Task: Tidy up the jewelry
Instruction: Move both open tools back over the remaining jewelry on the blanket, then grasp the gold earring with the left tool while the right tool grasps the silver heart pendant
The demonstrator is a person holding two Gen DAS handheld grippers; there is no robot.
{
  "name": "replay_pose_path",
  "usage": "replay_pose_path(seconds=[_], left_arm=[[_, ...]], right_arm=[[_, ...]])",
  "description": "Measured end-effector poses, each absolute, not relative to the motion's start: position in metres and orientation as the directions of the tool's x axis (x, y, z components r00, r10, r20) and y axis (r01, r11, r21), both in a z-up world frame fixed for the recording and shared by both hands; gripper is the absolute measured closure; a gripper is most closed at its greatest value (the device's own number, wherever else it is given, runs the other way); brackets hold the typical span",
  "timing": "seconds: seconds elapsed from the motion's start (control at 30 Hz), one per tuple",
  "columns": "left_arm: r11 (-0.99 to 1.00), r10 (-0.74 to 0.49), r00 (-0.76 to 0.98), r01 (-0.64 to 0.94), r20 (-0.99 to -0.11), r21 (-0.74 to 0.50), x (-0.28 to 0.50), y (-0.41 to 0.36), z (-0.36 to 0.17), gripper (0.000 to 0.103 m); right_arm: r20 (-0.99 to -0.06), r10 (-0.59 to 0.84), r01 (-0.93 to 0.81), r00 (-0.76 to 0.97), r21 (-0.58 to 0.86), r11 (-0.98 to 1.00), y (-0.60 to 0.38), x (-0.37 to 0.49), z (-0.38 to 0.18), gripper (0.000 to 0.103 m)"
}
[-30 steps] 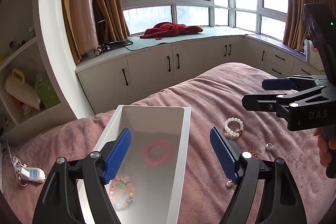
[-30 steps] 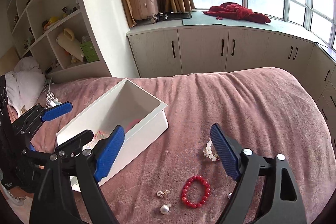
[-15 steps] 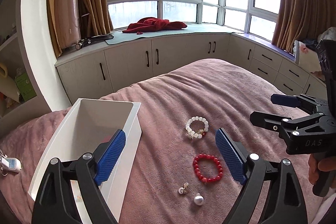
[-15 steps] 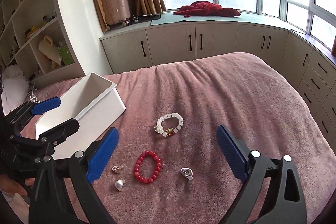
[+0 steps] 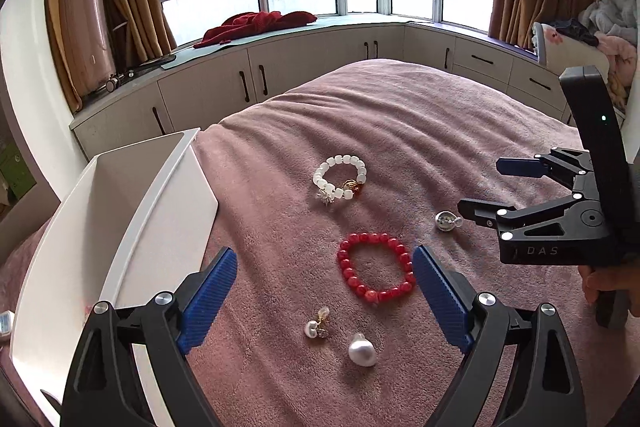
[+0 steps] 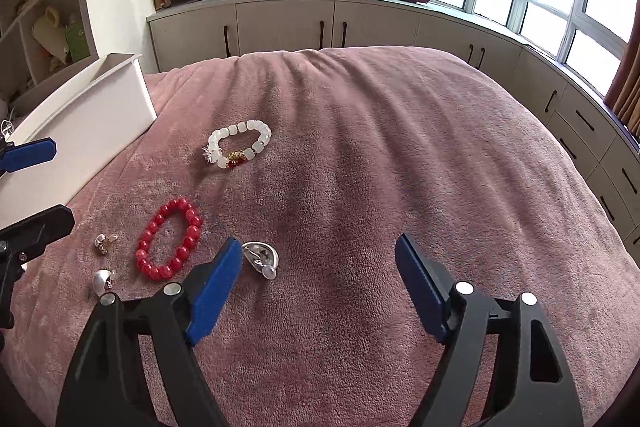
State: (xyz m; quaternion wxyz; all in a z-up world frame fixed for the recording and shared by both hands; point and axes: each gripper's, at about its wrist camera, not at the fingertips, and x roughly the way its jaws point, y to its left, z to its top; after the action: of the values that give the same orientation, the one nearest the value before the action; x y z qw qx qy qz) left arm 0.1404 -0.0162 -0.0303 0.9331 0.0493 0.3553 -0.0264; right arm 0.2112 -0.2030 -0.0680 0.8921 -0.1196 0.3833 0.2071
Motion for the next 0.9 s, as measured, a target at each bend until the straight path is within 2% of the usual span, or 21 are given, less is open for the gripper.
replay_pose_path(seconds=[0.23,0.33,0.4,0.6,0.7,0.77,0.9], left_arm=[[0.996,-0.021,0.739,0.074,-0.674,0.051,0.14,-0.007,-0.056,0.013],[0.995,-0.033,0.723,0.085,-0.69,0.043,0.143,-0.004,-0.061,0.019],[0.995,-0.046,0.715,0.097,-0.697,0.034,0.144,-0.001,-0.064,0.023],[0.991,-0.107,0.665,0.129,-0.739,-0.027,0.143,0.007,-0.081,0.044],[0.986,-0.145,0.643,0.156,-0.752,-0.057,0.142,0.01,-0.09,0.063],[0.984,-0.165,0.626,0.162,-0.762,-0.079,0.143,0.012,-0.094,0.08],[0.981,-0.18,0.614,0.169,-0.768,-0.095,0.144,0.014,-0.098,0.081]], right_arm=[[-0.742,0.311,-0.522,0.595,-0.062,0.851,-0.184,0.213,-0.08,0.034],[-0.759,0.304,-0.538,0.576,-0.073,0.84,-0.178,0.214,-0.087,0.041],[-0.776,0.298,-0.549,0.556,-0.074,0.833,-0.174,0.216,-0.093,0.05],[-0.784,0.303,-0.556,0.542,-0.065,0.829,-0.172,0.219,-0.097,0.054],[-0.784,0.301,-0.556,0.543,-0.067,0.829,-0.171,0.219,-0.097,0.054],[-0.782,0.297,-0.557,0.548,-0.076,0.827,-0.17,0.218,-0.097,0.055],[-0.781,0.302,-0.57,0.547,-0.084,0.817,-0.168,0.214,-0.097,0.07]])
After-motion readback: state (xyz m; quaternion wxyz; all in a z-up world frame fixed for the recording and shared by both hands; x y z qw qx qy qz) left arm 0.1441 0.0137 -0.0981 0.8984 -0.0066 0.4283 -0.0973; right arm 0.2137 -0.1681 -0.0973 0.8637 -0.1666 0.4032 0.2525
